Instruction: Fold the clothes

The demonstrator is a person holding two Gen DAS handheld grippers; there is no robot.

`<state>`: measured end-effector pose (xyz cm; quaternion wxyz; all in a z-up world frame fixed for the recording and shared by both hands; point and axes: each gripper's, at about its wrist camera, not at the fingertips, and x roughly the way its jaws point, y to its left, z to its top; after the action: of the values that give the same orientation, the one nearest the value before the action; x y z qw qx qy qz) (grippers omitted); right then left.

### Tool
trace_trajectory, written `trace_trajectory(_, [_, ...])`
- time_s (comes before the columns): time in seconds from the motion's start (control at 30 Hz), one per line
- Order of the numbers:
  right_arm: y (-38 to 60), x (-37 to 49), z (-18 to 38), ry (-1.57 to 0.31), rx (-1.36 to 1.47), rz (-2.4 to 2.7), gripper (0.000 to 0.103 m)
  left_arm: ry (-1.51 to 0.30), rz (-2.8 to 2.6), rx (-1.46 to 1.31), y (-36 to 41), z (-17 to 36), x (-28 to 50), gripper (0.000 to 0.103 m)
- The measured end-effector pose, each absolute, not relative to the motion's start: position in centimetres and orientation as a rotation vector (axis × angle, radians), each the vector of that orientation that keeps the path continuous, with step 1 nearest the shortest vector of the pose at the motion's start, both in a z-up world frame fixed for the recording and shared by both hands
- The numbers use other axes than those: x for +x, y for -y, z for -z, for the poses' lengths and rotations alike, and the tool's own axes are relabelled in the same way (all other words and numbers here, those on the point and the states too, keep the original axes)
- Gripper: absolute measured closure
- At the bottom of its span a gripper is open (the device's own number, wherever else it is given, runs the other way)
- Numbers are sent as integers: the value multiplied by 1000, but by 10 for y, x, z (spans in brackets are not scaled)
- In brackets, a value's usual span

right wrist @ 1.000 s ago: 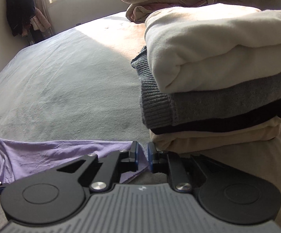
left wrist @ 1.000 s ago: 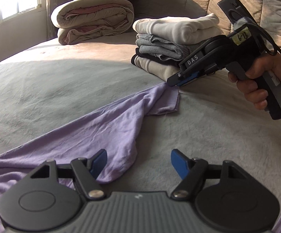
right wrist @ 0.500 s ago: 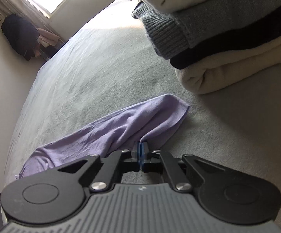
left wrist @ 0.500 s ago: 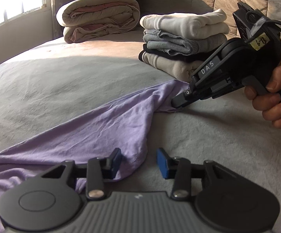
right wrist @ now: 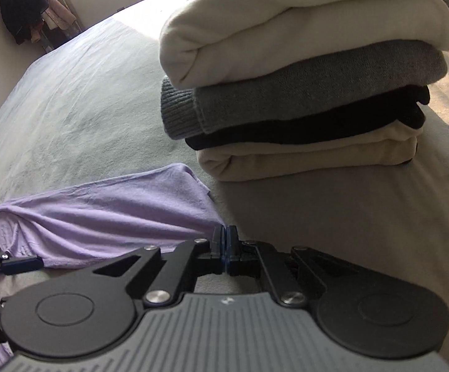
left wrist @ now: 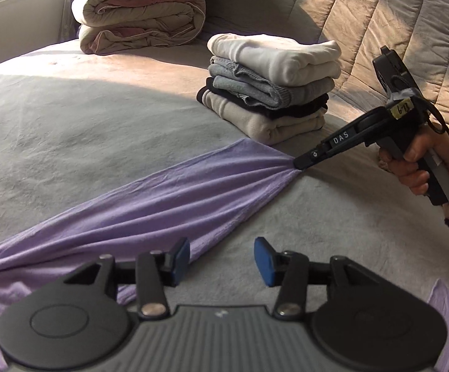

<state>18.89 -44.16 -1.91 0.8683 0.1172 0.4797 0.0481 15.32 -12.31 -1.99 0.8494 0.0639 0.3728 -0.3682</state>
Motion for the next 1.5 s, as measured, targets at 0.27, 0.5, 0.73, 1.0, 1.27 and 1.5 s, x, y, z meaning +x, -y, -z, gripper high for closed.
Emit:
trace_trajectory(0.27, [442, 188, 8, -936, 274, -138, 68, -781, 512, 122, 35, 18, 178, 43])
trace_trajectory(0.5, [415, 197, 12, -904, 260, -116, 68, -784, 271, 97, -48, 22, 195, 41])
trace_trajectory(0.73, [354, 207, 7, -835, 88, -192, 68, -803, 119, 60, -117, 35, 201, 41])
trace_trajectory(1.0, [294, 246, 29, -857, -127, -264, 67, -780, 72, 25, -149, 39, 206, 41])
trace_trajectory(1.27, [276, 252, 39, -909, -283, -294, 102, -760, 83, 50, -147, 48, 222, 36])
trace_trajectory(1.5, [278, 271, 33, -874, -240, -228, 102, -723, 66, 33, -148, 54, 230, 28])
